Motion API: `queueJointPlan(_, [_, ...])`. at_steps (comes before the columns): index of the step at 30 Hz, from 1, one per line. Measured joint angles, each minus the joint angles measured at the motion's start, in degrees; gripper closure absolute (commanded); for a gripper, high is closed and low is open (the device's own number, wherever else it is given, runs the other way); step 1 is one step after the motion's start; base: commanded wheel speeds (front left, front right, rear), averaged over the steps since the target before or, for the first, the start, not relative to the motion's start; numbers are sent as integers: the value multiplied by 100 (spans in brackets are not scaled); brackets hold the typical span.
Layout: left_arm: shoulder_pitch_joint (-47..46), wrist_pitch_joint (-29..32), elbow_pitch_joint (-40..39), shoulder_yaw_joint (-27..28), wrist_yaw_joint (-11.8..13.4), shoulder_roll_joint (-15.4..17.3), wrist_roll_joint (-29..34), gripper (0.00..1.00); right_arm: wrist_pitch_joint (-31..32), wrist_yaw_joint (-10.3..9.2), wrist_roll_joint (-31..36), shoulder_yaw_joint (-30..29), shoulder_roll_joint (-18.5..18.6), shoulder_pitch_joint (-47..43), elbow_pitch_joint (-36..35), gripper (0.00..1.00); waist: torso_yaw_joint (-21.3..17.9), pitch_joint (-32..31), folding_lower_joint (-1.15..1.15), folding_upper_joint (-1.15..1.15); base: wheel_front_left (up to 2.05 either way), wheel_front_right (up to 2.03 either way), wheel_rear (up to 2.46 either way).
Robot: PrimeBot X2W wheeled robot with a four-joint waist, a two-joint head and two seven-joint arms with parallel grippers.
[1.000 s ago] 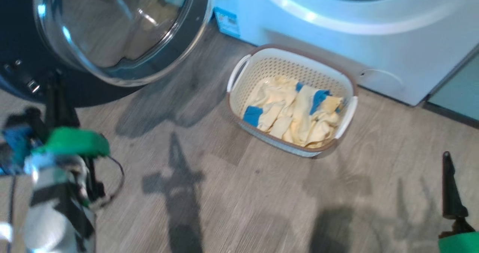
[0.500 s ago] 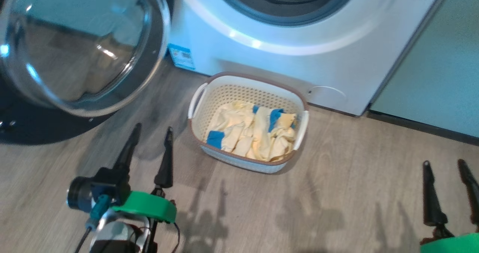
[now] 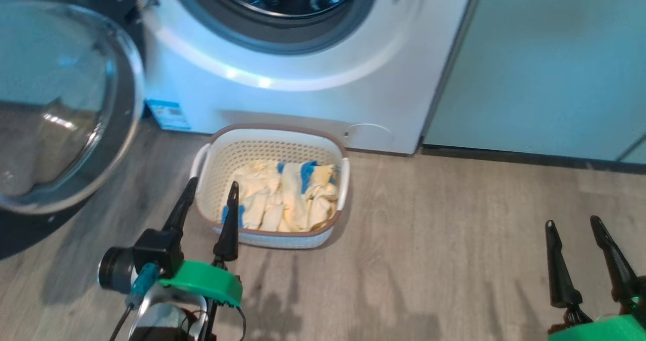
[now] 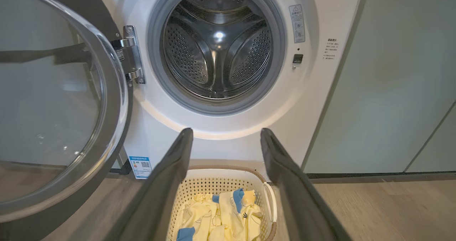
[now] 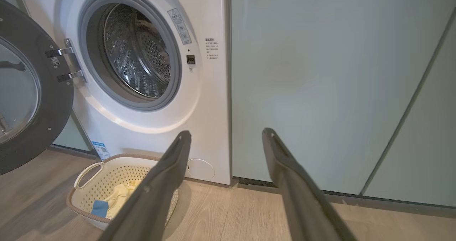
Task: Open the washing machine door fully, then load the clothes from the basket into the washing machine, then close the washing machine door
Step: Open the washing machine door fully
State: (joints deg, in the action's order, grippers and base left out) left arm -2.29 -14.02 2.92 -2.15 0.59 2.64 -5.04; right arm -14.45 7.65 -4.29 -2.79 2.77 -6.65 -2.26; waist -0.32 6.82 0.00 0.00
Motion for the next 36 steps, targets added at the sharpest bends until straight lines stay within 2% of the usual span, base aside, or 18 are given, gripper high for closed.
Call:
queueJointPlan(6, [1, 96, 29, -7, 64, 26, 0, 0, 0, 0, 0, 32, -9, -13, -25, 0, -414, -113, 0, 0, 0, 0, 0])
queueJointPlan(10, [6, 143, 29, -18, 66, 33, 0, 0, 0, 0, -8, -23, -16, -35, -45, 0, -549, -193, 0, 0, 0, 0, 0])
queueJointPlan(36, [192, 142, 70, -166, 211, 87, -24, 0, 0, 0, -80, -111, -49, -207, -112, 0, -580, -251, 0, 0, 0, 0, 0])
